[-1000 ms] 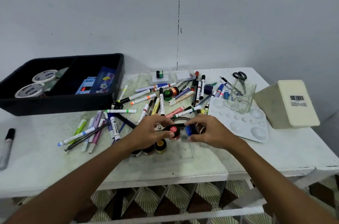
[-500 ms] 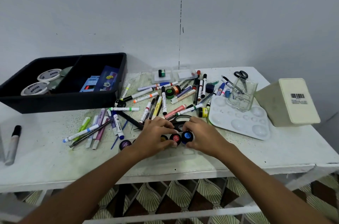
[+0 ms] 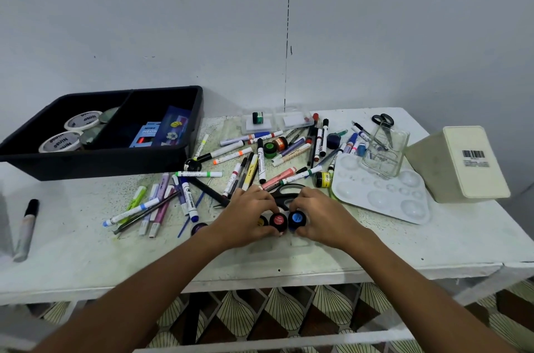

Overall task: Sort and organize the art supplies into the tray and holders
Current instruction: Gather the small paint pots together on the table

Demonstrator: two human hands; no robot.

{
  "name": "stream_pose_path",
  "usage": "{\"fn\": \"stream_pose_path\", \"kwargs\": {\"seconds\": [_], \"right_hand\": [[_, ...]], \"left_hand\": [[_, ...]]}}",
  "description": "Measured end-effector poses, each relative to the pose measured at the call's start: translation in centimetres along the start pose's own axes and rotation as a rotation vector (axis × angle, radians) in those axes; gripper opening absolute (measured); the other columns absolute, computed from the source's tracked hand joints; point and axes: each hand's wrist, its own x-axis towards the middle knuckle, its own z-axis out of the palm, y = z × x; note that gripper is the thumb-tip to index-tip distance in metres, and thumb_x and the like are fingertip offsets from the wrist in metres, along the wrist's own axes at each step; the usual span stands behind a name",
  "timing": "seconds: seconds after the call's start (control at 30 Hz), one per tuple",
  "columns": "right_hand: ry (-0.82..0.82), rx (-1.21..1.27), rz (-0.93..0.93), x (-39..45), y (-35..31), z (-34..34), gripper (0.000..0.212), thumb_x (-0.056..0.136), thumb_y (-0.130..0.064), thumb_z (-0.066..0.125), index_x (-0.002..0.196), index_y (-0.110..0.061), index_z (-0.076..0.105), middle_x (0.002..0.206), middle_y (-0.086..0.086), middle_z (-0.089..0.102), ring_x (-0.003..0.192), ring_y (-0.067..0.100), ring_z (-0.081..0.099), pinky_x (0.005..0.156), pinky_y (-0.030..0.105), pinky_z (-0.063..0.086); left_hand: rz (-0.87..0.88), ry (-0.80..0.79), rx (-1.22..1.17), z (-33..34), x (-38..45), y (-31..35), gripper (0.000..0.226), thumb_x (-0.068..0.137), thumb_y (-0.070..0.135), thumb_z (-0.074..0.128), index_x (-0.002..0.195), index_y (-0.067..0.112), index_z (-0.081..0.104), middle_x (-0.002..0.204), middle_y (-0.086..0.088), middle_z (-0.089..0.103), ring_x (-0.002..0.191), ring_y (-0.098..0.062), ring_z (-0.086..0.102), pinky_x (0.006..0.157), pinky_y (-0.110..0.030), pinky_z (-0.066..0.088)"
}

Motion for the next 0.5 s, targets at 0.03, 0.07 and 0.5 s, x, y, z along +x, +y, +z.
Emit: {"fn": "stream_pose_path", "kwargs": {"seconds": [0.03,0.07,0.5], "right_hand": [[-0.011,0.025,-0.001,0.0,0.0,-0.2,0.043,0.079,-0.031,0.070,0.119,-0.022,0.061,0.114,-0.001,0.052,0.110,0.019,0.050,0.084,0.034,0.047],[-0.022,0.046,-0.001,0.0,0.1,-0.3,0.042,0.079,-0.031,0.070,0.119,-0.022,0.062,0.114,-0.002,0.053,0.110,0.019,0.051,0.085,0.035,0.048],[0.032,0.264,0.059,1.2,2.0,-1.7,0.022,0.083,-0.030,0.071,0.102,-0.019,0.065,0.099,-0.004,0.060,0.089,0.014,0.056,0.077,0.035,0.050]], "left_hand": [[-0.028,-0.007,-0.011,-0.1,0.0,0.1,0.040,0.076,0.047,0.073,0.107,0.022,0.066,0.115,0.007,0.058,0.112,-0.013,0.044,0.083,-0.032,0.026],[-0.056,-0.022,-0.010,-0.2,0.1,0.3,0.039,0.077,0.046,0.073,0.107,0.022,0.066,0.117,0.007,0.057,0.113,-0.012,0.043,0.085,-0.032,0.027],[-0.188,0.011,-0.367,-1.9,2.4,-1.2,0.035,0.078,0.046,0.074,0.102,0.020,0.070,0.093,0.010,0.064,0.084,0.003,0.053,0.072,-0.017,0.040]]}}
